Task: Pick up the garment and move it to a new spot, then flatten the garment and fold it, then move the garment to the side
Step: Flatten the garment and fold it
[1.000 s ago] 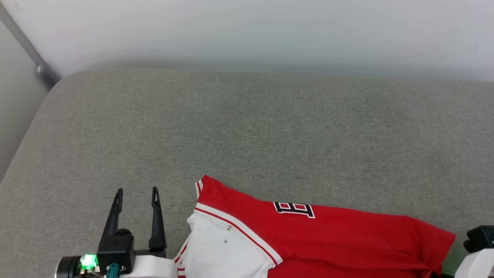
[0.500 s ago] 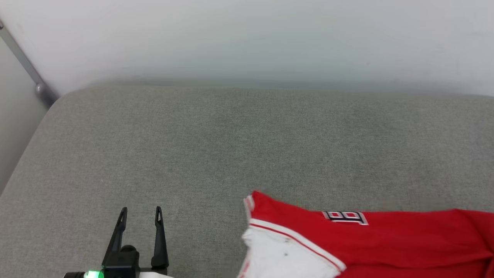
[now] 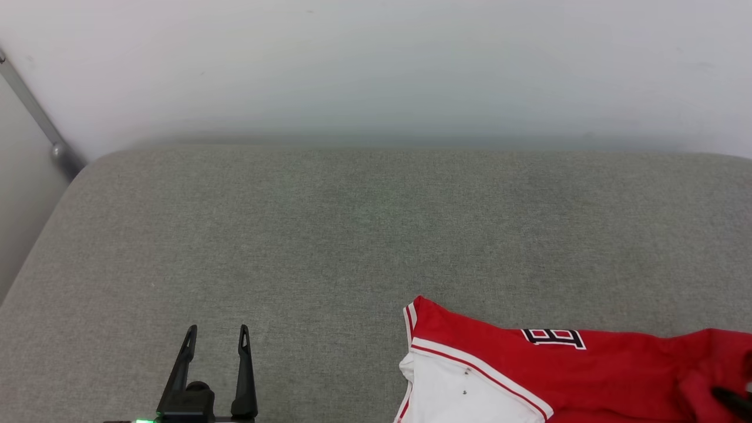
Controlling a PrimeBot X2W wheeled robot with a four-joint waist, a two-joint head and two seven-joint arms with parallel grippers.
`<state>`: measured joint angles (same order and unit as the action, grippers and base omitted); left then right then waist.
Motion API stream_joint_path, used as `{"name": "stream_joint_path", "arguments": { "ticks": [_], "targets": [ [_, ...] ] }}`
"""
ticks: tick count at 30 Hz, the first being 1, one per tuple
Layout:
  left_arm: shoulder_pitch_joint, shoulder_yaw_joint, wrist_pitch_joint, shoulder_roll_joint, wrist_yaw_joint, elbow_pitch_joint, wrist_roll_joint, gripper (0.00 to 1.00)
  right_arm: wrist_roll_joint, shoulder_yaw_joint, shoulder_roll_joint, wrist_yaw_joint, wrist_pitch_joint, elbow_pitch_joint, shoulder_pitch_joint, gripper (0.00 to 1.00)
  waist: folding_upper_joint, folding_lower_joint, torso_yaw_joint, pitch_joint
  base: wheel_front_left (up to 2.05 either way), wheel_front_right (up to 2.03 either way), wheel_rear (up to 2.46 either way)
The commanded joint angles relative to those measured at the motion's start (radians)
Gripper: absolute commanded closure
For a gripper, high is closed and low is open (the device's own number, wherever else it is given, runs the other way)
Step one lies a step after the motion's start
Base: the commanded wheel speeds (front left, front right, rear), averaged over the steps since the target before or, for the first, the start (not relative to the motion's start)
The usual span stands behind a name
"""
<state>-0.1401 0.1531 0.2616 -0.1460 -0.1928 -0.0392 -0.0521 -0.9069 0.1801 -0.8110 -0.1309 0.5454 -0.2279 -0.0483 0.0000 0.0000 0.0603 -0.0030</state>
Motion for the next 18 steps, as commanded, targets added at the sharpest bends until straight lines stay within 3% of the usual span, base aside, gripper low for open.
{"name": "stream_joint_path", "arguments": {
  "ticks": [1,6,11,18],
  "targets": [
    [-0.014,-0.01,0.005,0.006,0.005,0.001,0.006,0.0,0.018,0.01,0.01,0.0,0.0,0.064,-0.014,1.0,0.0,0.0,-0.001,0.0,0.0,0.0,0.0],
    [-0.01,-0.015,0.005,0.016,0.021,-0.002,0.016,0.0,0.072,0.074,0.058,0.0,0.045,0.248,0.002,1.0,0.0,0.0,0.001,0.006,0.0,0.0,0.0],
    [0.01,-0.019,0.005,0.023,0.034,0.0,0.023,0.0,0.116,0.2,0.127,0.0,0.105,0.374,0.076,1.0,0.0,0.0,0.008,0.028,0.0,0.0,0.0],
    [0.041,-0.014,0.005,0.04,0.049,-0.004,0.03,0.0,0.162,0.432,0.265,0.0,0.139,0.339,0.272,1.0,0.0,0.0,0.02,0.07,0.0,0.0,0.0]
  ]
}}
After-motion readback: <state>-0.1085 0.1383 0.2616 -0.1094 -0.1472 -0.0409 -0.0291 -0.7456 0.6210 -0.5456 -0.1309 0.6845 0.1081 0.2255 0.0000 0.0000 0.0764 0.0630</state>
